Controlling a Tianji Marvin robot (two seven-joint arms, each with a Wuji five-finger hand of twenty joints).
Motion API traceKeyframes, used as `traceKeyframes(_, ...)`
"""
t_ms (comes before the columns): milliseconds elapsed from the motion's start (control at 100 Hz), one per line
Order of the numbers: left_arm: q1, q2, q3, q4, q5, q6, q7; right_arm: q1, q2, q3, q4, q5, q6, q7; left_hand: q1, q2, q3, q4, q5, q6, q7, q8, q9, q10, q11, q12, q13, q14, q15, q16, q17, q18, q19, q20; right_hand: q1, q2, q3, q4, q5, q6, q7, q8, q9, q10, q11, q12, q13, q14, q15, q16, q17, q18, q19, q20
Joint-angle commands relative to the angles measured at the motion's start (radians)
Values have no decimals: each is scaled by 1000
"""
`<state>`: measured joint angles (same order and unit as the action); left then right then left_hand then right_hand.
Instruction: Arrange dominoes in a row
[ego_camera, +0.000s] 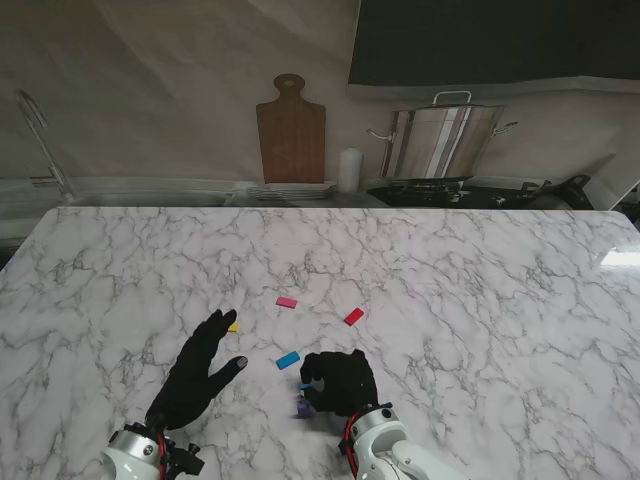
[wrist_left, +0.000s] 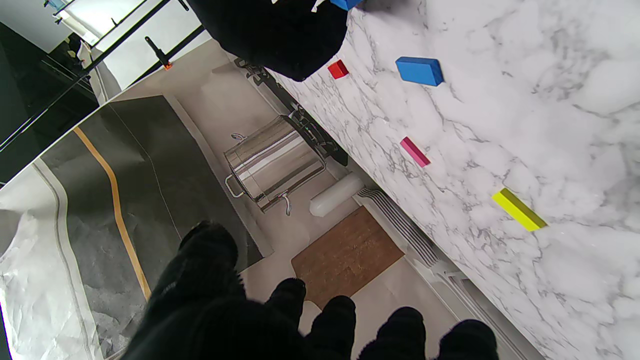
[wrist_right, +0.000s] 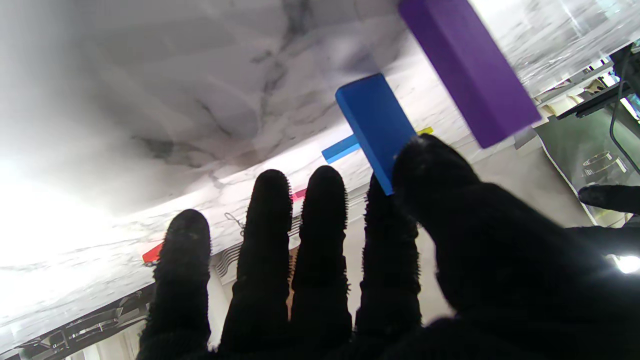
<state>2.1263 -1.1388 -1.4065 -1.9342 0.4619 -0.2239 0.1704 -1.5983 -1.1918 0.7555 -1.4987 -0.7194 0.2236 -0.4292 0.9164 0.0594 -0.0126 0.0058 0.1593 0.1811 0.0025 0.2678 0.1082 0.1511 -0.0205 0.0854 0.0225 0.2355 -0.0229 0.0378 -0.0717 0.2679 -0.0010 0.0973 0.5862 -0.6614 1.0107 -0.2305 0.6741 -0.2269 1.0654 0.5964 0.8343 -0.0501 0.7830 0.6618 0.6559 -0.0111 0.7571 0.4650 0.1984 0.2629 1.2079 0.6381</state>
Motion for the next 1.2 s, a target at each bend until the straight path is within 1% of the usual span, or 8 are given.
traceKeyframes(0, 3, 0, 3, -2, 0, 1, -13, -5, -2, -2, -1, -2, 8, 1, 20, 8, -2, 1, -26, -3, -15, -21, -23, -8, -7, -8, -28, -3, -9, -18, 4, -4, -12, -2, 9, 24, -3, 33, 31, -33, 36, 29, -6, -4, 25, 12, -4, -1, 7, 18, -5, -13, -2, 20)
traceKeyframes(310, 4, 0, 3, -2, 1, 1, -13, -7, 1, -1, -7, -2, 19, 15, 20, 8, -2, 0, -26, -3, -15, -22, -23, -8, -7, -8, -28, -3, -9, -18, 4, -4, -12, -3, -4, 19, -9, 34, 14, -23, 17, 19, -21, -1, 18, 9, -14, 0, 3, 17, -10, -14, -3, 20)
traceKeyframes(560, 3, 0, 3, -2, 0, 1, -13, -9, 5, 0, -13, -4, 18, 27, 20, 8, -2, 1, -26, -3, -15, -22, -22, -9, -7, -8, -28, -2, -9, -18, 4, -5, -12, -3, -22, 6, -16, 33, -50, -5, -40, -14, -80, 2, 2, -3, -57, -2, -13, 13, -27, -23, -10, 20)
traceKeyframes(790, 3, 0, 3, -2, 0, 1, -13, -9, 5, -1, -14, -7, 17, 27, 18, 8, -3, 0, -26, -3, -15, -22, -23, -8, -7, -8, -28, -3, -9, -17, 4, -5, -12, -2, -24, 3, -18, 34, -90, 5, -66, -27, -117, -1, -3, -16, -85, -1, -26, 9, -39, -27, -16, 21)
traceKeyframes(990, 3, 0, 3, -2, 0, 1, -13, -9, 5, -1, -14, -8, 17, 26, 19, 8, -2, 0, -26, -3, -15, -22, -23, -7, -7, -8, -28, -3, -9, -18, 4, -4, -12, -2, -33, 16, -16, 40, -103, 23, -106, -51, -133, 2, -4, -30, -96, -2, -35, 7, -45, -28, -20, 23)
traceKeyframes(1190, 3, 0, 3, -2, 0, 1, -13, -11, 5, 1, -14, -7, 10, 23, 19, 7, -3, 0, -27, -3, -15, -22, -22, -7, -7, -8, -28, -4, -9, -18, 4, -4, -12, -2, -48, 24, -18, 45, -109, 35, -139, -56, -147, 3, -5, -37, -104, -2, -40, 5, -51, -28, -25, 24)
